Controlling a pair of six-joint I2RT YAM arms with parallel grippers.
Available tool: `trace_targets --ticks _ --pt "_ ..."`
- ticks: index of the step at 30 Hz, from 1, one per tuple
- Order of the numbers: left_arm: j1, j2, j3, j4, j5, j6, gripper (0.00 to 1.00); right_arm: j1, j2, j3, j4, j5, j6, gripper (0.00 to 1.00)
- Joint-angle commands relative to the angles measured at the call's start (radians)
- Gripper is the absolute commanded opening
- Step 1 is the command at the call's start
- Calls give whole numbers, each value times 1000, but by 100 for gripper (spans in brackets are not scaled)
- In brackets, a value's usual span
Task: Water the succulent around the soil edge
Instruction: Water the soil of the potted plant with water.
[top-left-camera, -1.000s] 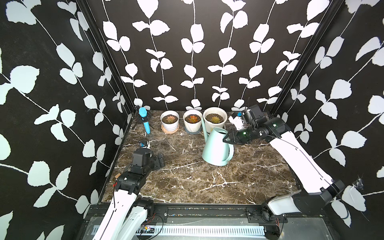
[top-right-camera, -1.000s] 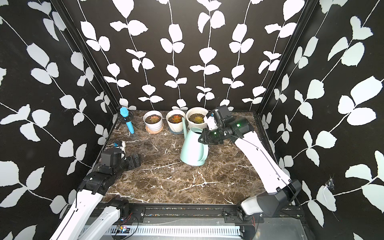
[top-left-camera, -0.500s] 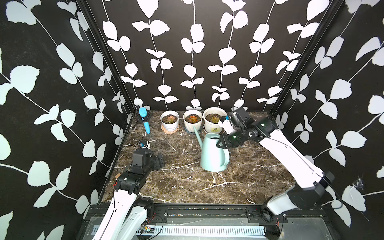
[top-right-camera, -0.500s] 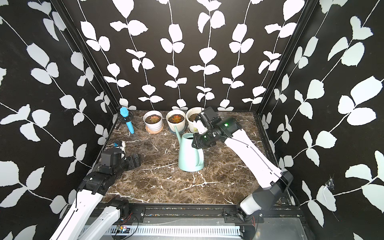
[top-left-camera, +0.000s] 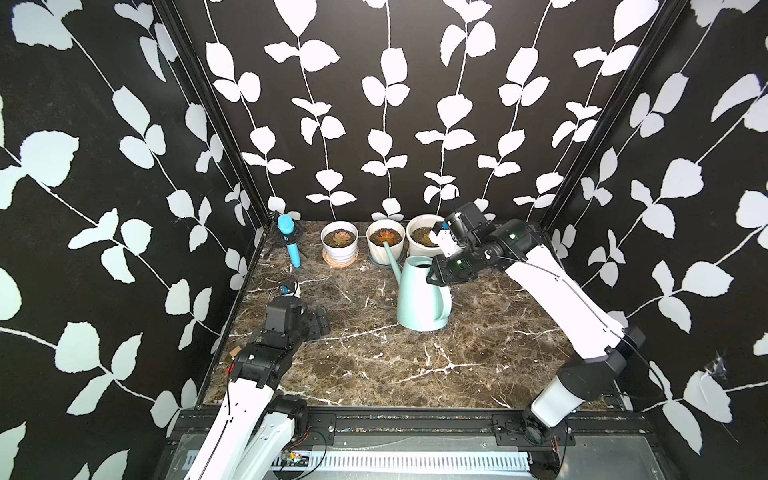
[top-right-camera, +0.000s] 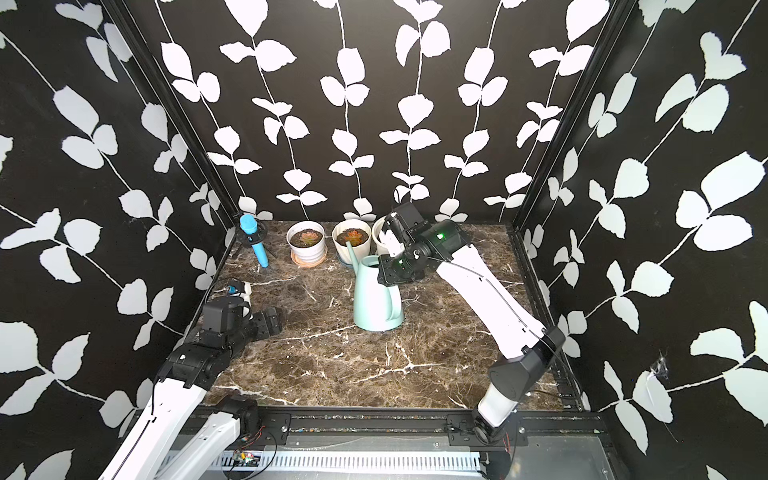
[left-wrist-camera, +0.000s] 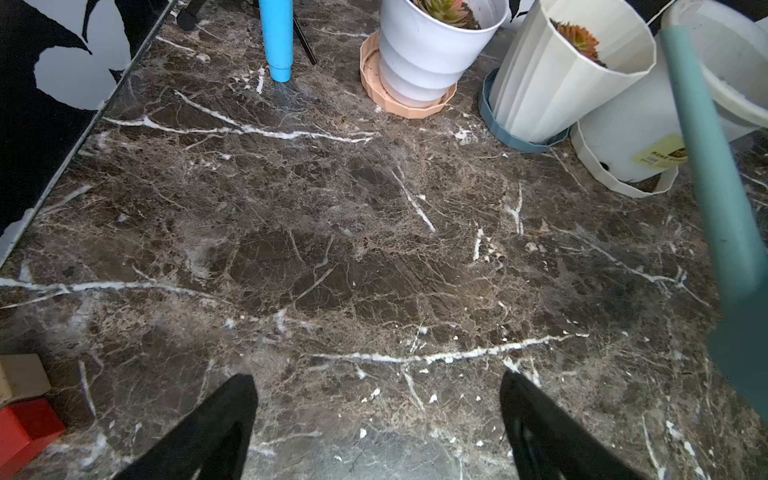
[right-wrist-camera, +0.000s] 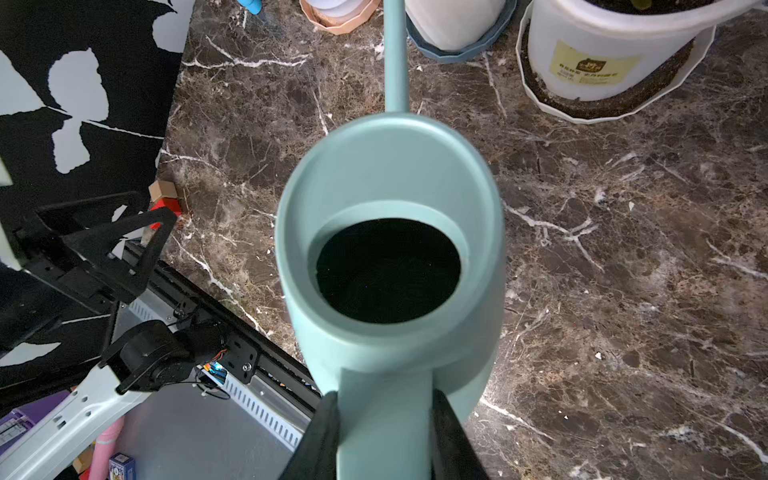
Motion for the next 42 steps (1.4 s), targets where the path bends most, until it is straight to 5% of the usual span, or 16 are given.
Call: trace_targets --ticks 1,17,42 --pt "-6 -2 -7 3 -7 0 93 10 24 79 29 10 0 0" --pt "-6 1 -5 4 -9 2 93 25 238 431 -125 18 -16 0" --pt "-6 -8 -5 1 -12 4 93 24 380 621 -228 -5 9 0"
